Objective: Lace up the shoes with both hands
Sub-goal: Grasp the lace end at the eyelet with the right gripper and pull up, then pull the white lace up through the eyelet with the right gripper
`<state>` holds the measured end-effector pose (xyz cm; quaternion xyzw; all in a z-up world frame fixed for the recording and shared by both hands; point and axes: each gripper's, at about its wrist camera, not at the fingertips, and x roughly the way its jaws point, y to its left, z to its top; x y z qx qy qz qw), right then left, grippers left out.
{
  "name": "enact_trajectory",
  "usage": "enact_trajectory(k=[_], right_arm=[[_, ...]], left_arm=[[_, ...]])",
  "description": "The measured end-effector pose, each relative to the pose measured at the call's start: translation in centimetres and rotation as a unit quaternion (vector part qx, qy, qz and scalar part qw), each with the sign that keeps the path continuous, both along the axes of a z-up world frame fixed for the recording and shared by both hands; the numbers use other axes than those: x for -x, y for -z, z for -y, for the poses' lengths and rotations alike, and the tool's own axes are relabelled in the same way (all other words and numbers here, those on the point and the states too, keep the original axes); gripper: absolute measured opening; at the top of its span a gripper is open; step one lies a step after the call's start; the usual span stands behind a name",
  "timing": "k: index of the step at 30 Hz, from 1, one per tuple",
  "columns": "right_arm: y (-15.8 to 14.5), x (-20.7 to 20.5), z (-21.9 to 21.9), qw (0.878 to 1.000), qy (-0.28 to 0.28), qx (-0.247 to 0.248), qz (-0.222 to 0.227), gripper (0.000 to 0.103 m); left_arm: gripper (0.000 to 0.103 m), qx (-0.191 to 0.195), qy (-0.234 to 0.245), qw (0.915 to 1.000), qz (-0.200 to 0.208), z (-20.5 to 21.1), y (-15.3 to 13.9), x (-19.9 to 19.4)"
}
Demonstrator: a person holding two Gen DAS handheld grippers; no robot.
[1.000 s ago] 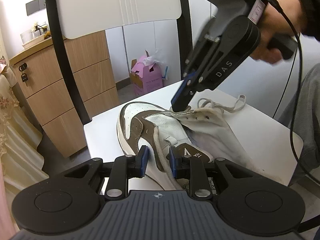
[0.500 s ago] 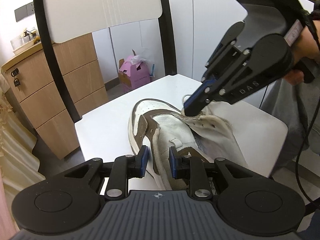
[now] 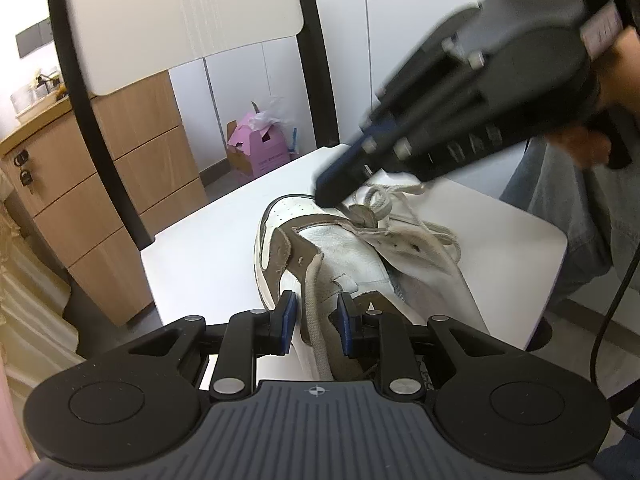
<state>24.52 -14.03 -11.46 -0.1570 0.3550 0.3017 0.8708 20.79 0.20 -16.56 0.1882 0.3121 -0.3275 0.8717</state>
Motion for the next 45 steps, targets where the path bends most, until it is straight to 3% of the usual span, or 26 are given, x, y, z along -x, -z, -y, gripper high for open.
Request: enact_trajectory(k=[7, 9, 11, 13, 19, 22, 24, 25, 27, 32, 39, 45], right_arm=[[-1.4, -0.6, 0.6, 0.999, 0.024, -0.047, -0.006, 0.003], [-2.0, -0.4, 1.3, 0.998, 0.033, -0.060, 0.010, 0.005], [-2.8, -0.3, 2.3, 0.995, 0.051, -0.084, 0.014, 0.024], [-3.2, -0.5, 3.2, 0.993, 0.065, -0.102, 0.006, 0.032], [-1.8, -0.8, 3.1, 0.992, 0.048, -0.103, -0.055, 0.032], [-0.4, -0.9, 2.2, 0.994, 0.044, -0.083, -0.062, 0.031], [0.5, -0.9, 1.7, 0.995, 0.043, -0.067, -0.064, 0.018], [0.8, -0.9, 1.5, 0.996, 0.044, -0.058, -0.060, 0.002], [0.7, -0.9, 1.3, 0.996, 0.047, -0.060, -0.056, 0.002], [-2.2, -0.1, 1.1, 0.993, 0.055, -0.104, -0.011, 0.002], [-9.6, 0.2, -1.8, 0.986, 0.007, -0.152, 0.064, 0.002], [-14.6, 0.5, -3.4, 0.979, -0.025, -0.178, 0.099, 0.002]], left_arm=[[0.025, 0.004, -0.001, 1.0000, -0.003, -0.2, -0.1, -0.2], [0.025, 0.005, -0.002, 1.0000, -0.003, -0.3, 0.0, -0.2], [0.025, 0.006, -0.003, 1.0000, -0.006, -0.4, 0.0, -0.4], [0.025, 0.006, -0.004, 0.9999, -0.008, -0.4, 0.0, -0.5], [0.025, 0.004, -0.004, 1.0000, -0.006, -0.3, 0.0, -0.6], [0.025, 0.002, -0.004, 1.0000, -0.003, -0.2, 0.1, -0.6], [0.025, 0.000, -0.005, 1.0000, -0.001, -0.2, 0.2, -0.5], [0.025, -0.001, -0.004, 1.0000, 0.000, -0.2, 0.2, -0.5], [0.025, -0.011, -0.001, 0.9999, 0.009, 0.0, 0.4, -0.3], [0.025, -0.024, 0.000, 0.9996, 0.015, 0.5, 0.5, -0.1], [0.025, -0.032, -0.003, 0.9993, 0.019, 0.9, 0.5, -0.2], [0.025, -0.031, -0.006, 0.9993, 0.019, 1.0, 0.6, -0.2]])
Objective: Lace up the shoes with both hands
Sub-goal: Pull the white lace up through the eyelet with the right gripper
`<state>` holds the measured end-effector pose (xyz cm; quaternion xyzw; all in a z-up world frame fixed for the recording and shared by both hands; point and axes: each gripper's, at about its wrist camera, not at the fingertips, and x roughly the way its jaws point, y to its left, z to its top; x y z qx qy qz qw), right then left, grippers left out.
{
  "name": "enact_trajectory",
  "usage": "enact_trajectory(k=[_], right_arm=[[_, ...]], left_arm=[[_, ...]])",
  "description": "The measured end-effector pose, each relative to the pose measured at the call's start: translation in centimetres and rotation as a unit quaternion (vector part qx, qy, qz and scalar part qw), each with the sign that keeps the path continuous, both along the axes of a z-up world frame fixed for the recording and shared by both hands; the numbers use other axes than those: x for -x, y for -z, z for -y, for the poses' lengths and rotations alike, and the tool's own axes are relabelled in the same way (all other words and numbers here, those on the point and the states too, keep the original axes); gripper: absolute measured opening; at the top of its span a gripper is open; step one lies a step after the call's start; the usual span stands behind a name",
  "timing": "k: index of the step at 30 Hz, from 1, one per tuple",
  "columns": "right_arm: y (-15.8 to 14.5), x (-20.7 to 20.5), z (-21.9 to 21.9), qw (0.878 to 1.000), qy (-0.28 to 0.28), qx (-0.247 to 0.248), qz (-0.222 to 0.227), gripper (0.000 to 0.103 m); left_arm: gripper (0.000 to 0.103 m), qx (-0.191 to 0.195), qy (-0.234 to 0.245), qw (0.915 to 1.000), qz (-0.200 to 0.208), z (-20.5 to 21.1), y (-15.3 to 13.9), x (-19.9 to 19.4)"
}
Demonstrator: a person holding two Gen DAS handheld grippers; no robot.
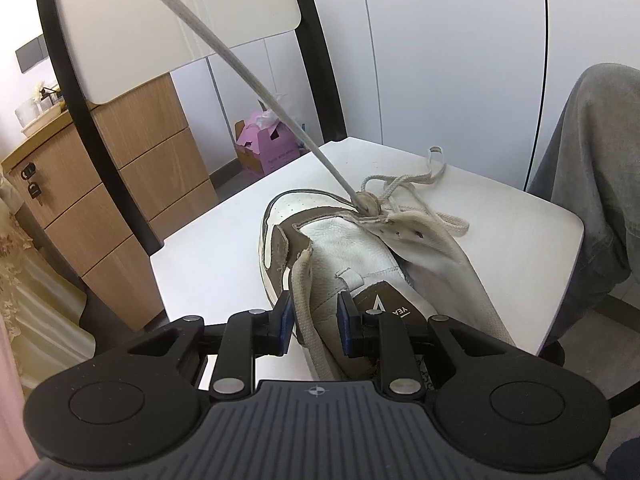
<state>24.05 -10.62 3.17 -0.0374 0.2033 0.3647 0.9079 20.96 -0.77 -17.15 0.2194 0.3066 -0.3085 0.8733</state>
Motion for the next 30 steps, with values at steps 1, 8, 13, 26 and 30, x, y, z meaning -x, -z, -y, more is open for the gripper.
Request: enact_trajectory(k=[1, 8, 13, 26, 30], right_arm=[[-0.7, -0.1, -0.1, 1.000, -0.002, -0.005, 0.005, 0.002], [-4.8, -1.0, -1.3, 0.999, -0.015, -0.002, 0.029, 0.002], [-2.4, -2.4, -0.9, 1.000, 0.000, 0.030, -0.002, 0.023], [7.6, -4.2, 5.8, 0.985, 0.053, 0.041, -0.161, 0.059], [12.8, -4.0, 5.0, 0.971, 0.024, 0.109, -0.213, 0.037]], left_arm=[[0.025, 0.000, 0.000, 1.0000, 0.000, 0.0, 0.0, 0.0], [0.025, 0.006, 0.000, 1.0000, -0.006, -0.1, -0.1, -0.2], [0.025, 0.014, -0.003, 0.9998, -0.010, -0.4, -0.1, -0.3], [0.025, 0.020, -0.001, 0.9997, -0.016, -0.8, -0.1, -0.5], [0.025, 0.021, -0.003, 0.9996, -0.019, -0.9, -0.1, -0.5]])
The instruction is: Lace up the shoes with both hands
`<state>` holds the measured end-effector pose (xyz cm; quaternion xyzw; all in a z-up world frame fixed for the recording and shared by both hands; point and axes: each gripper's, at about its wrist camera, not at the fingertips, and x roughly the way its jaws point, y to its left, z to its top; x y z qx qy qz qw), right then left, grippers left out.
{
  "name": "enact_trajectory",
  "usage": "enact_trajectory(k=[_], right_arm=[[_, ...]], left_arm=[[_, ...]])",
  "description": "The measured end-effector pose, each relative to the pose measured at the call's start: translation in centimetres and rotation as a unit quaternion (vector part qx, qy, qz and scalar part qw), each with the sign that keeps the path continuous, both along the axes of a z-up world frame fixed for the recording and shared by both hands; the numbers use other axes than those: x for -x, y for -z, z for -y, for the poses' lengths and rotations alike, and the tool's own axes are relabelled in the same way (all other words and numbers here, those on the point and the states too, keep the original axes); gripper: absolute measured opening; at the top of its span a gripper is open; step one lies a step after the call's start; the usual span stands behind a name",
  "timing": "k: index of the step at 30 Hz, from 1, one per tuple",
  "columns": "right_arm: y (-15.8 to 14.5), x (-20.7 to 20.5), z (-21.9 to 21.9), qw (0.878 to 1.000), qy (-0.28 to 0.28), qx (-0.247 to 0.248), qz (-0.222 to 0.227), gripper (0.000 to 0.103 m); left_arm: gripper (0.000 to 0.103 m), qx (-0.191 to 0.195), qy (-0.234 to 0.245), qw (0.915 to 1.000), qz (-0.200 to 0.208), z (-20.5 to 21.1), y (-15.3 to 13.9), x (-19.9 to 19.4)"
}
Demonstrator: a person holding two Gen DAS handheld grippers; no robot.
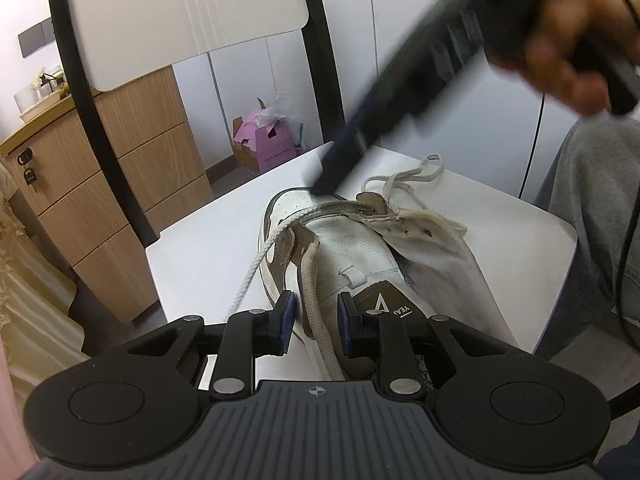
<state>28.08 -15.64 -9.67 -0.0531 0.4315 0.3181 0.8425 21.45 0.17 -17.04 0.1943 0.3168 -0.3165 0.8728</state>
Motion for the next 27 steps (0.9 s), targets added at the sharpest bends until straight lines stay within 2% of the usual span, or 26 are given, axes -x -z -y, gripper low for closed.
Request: enact_trajectory(k=[3, 4, 5, 6, 8, 10, 16, 22, 27], right_arm=[[2.6, 0.4, -0.7, 0.999, -0.019, 0.032, -0.015, 0.030], [3.0, 0.6, -0.9, 0.999, -0.019, 0.040, -0.007, 0.020], [3.2, 0.7, -0.8, 0.999, -0.014, 0.041, 0.003, 0.004], [3.2, 0.5, -0.5, 0.999, -0.006, 0.032, 0.002, 0.002], [2.8, 0.3, -0.2, 1.000, 0.011, 0.006, -0.002, 0.002], [1.6, 0.6, -0.2, 0.999, 0.012, -0.028, 0.017, 0.002], [-4.2, 1.1, -1.8, 0.992, 0.002, -0.096, 0.078, 0.002], [-11.0, 0.9, -4.0, 0.977, -0.028, -0.165, 0.135, 0.002], [-15.9, 1.2, -5.8, 0.964, -0.055, -0.197, 0.170, 0.002]], left_arm=[[0.025, -0.002, -0.002, 1.0000, 0.001, 0.0, 0.1, 0.0], [0.025, -0.002, -0.002, 1.0000, 0.001, 0.0, 0.1, 0.1], [0.025, -0.004, -0.002, 1.0000, 0.003, 0.1, 0.1, 0.1], [0.025, -0.006, -0.002, 1.0000, 0.005, 0.1, 0.2, 0.2], [0.025, -0.009, -0.003, 0.9999, 0.007, 0.3, 0.2, 0.3], [0.025, -0.015, -0.002, 0.9998, 0.011, 0.5, 0.2, 0.5], [0.025, -0.025, -0.014, 0.9995, 0.013, 1.2, 0.1, 0.6], [0.025, -0.032, -0.025, 0.9991, 0.013, 2.4, -0.1, 0.9], [0.025, -0.033, -0.017, 0.9992, 0.013, 3.0, -0.2, 0.8]])
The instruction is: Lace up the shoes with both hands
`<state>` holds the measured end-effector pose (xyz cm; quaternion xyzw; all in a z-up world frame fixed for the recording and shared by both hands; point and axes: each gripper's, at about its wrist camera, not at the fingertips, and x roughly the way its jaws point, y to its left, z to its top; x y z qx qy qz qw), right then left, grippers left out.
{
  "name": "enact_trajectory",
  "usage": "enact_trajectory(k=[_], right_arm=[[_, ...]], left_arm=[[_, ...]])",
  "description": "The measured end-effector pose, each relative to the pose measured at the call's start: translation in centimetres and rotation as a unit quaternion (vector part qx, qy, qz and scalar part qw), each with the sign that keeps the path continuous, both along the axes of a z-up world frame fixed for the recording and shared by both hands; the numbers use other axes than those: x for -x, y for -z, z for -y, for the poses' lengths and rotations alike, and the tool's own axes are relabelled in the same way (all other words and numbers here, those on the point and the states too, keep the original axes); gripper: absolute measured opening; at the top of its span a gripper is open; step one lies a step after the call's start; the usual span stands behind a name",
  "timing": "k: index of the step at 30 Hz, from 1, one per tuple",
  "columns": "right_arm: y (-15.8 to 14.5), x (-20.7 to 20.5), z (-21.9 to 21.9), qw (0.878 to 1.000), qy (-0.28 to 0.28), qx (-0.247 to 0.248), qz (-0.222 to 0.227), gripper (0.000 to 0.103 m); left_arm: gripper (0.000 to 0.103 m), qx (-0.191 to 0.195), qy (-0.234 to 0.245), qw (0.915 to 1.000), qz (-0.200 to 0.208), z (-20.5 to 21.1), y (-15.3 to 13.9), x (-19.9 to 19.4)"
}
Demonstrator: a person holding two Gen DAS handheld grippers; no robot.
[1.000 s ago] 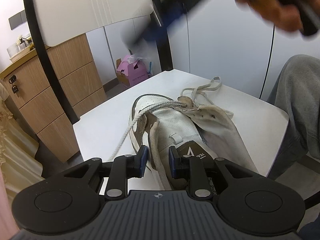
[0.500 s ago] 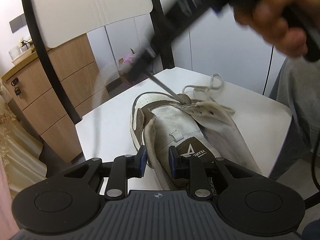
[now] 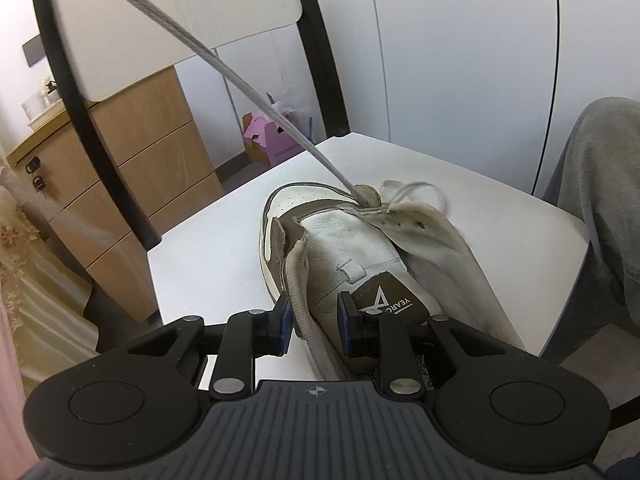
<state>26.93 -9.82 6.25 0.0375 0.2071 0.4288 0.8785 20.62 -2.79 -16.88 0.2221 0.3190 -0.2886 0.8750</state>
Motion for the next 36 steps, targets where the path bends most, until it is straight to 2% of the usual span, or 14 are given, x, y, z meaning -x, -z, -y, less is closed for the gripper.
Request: enact_trajectory(k=[3, 6, 8, 10, 12, 16, 18, 21, 23, 25, 27, 30, 34, 36], right_arm=[[-0.6, 0.1, -0.4, 1.000, 0.004, 0.022, 0.009, 0.002], [0.5, 0.3, 0.8, 0.999, 0.022, 0.028, 0.002, 0.002], [1.4, 0.4, 2.0, 0.999, 0.043, 0.026, -0.010, 0.002], [3.2, 0.7, 3.3, 0.997, 0.062, 0.034, -0.026, 0.002], [5.2, 1.1, 4.6, 0.995, 0.079, 0.046, -0.044, 0.002], [10.9, 3.0, 7.0, 0.987, 0.104, 0.068, -0.102, 0.002], [13.7, 3.8, 8.1, 0.982, 0.119, 0.082, -0.125, 0.002], [16.9, 4.9, 9.8, 0.974, 0.138, 0.077, -0.161, 0.002], [18.2, 5.6, 10.6, 0.971, 0.144, 0.068, -0.177, 0.002], [19.2, 6.3, 11.1, 0.971, 0.147, 0.060, -0.181, 0.003], [19.8, 6.7, 11.2, 0.971, 0.146, 0.049, -0.182, 0.003], [19.8, 7.0, 11.2, 0.973, 0.143, 0.050, -0.174, 0.003], [19.9, 7.4, 11.4, 0.976, 0.136, 0.057, -0.160, 0.004], [20.0, 7.5, 11.6, 0.977, 0.134, 0.058, -0.157, 0.004]], left_arm=[[0.026, 0.010, 0.003, 0.9999, -0.006, -0.3, -0.1, -0.3], [0.029, 0.048, -0.013, 0.9978, -0.042, -1.7, -0.4, -1.0], [0.039, 0.075, -0.016, 0.9949, -0.065, -2.7, -0.5, -1.1], [0.050, 0.097, -0.010, 0.9920, -0.080, -3.6, -0.8, -0.5], [0.050, 0.124, -0.013, 0.9881, -0.090, -4.9, -1.1, 0.2], [0.050, 0.196, -0.037, 0.9717, -0.127, -7.9, -1.8, 1.2], [0.050, 0.247, -0.062, 0.9552, -0.150, -9.8, -2.1, 0.9], [0.050, 0.342, -0.106, 0.9134, -0.195, -12.8, -1.9, -0.8], [0.050, 0.376, -0.147, 0.8888, -0.216, -13.9, -1.4, -2.6], [0.049, 0.378, -0.194, 0.8787, -0.217, -14.2, -0.7, -4.3], [0.048, 0.345, -0.238, 0.8850, -0.202, -13.5, -0.3, -6.0], [0.047, 0.294, -0.273, 0.8985, -0.179, -11.7, 0.1, -8.1], [0.041, 0.260, -0.284, 0.9045, -0.184, -9.6, 1.1, -10.3], [0.037, 0.234, -0.284, 0.9115, -0.185, -8.7, 1.6, -10.9]])
